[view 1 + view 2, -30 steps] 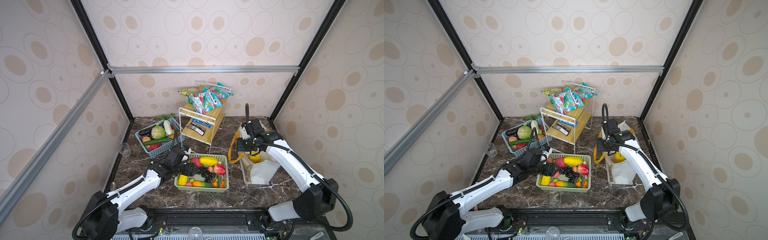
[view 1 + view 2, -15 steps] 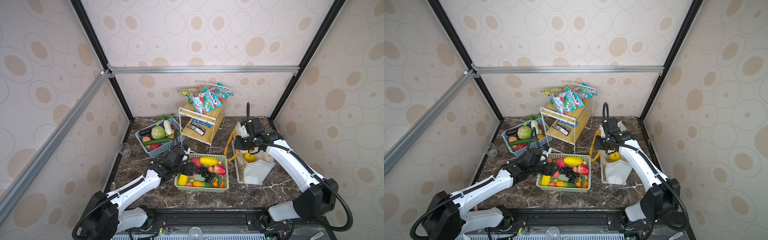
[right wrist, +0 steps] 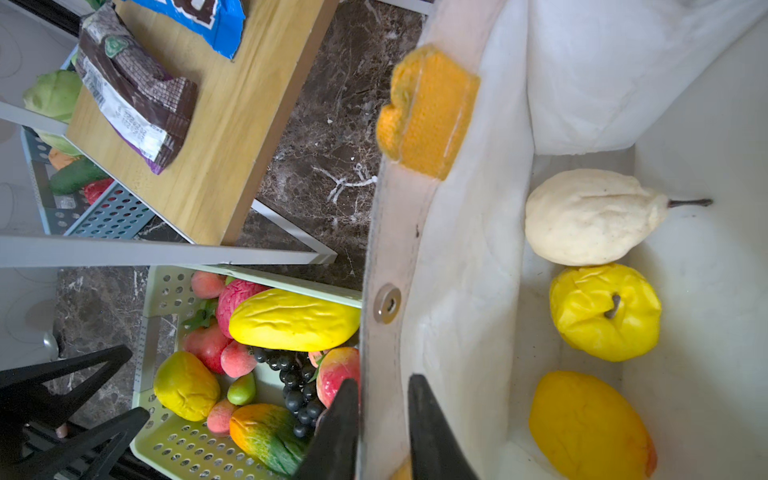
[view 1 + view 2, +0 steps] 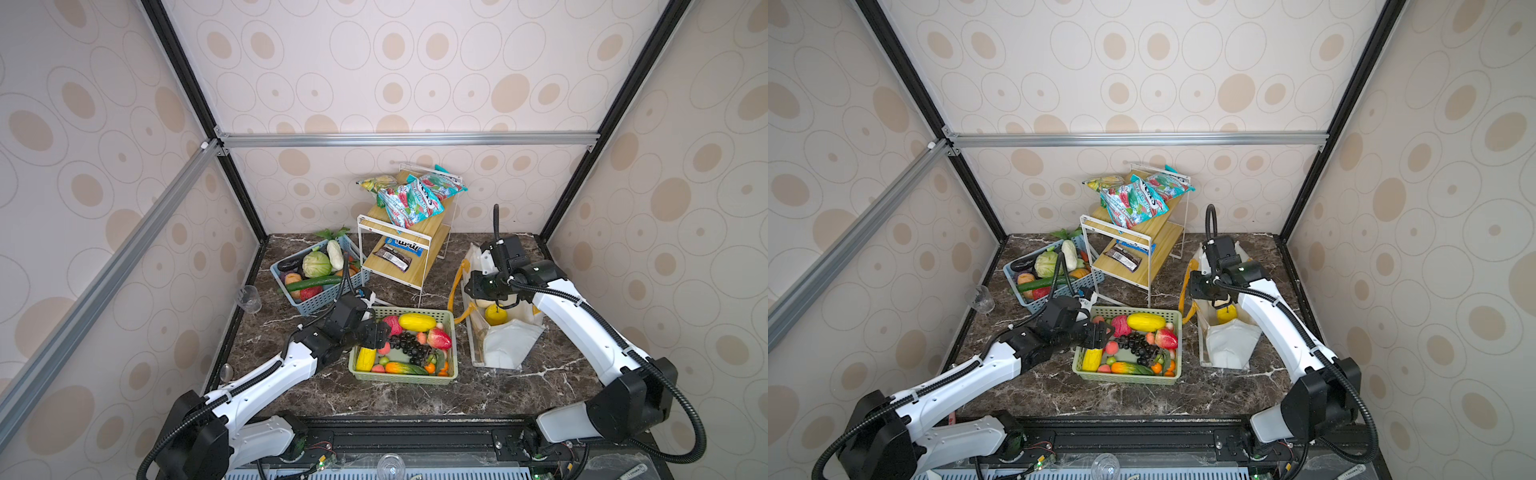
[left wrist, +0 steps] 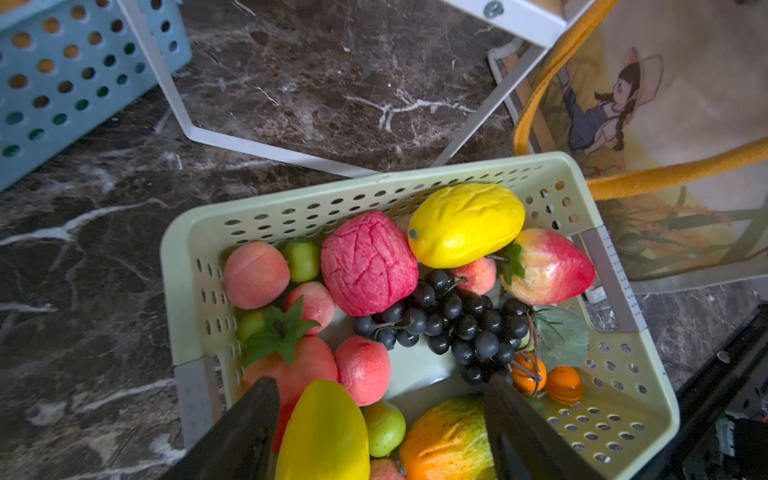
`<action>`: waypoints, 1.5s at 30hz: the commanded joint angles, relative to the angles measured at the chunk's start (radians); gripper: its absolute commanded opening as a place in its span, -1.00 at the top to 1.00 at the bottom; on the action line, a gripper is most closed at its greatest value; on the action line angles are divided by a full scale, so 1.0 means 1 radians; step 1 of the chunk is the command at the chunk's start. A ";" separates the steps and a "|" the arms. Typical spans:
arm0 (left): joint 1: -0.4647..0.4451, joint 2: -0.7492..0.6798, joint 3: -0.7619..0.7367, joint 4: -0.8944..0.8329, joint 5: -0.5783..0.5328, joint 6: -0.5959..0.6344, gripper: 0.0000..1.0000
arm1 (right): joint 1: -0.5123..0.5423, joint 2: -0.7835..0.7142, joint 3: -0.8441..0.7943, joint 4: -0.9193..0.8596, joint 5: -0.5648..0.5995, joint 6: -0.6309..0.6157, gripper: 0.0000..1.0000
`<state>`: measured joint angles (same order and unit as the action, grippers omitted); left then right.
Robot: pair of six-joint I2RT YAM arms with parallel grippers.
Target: Place the food into the grocery bag and tie it
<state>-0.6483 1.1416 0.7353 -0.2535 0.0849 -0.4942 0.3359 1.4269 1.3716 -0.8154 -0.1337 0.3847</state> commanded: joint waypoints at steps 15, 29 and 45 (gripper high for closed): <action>-0.008 -0.011 0.045 -0.052 -0.178 -0.076 -0.56 | 0.336 -0.198 -0.072 0.048 0.063 -0.140 -0.21; 0.057 0.011 0.067 -0.086 -0.206 -0.092 -0.56 | 0.643 0.006 -0.210 0.299 0.139 0.086 -0.33; 0.094 -0.015 0.029 -0.064 -0.158 -0.090 -0.56 | 0.677 0.289 -0.139 0.186 0.299 -0.106 -0.44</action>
<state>-0.5663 1.1481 0.7597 -0.3161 -0.0734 -0.5720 1.0134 1.6947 1.1980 -0.5777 0.1390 0.3542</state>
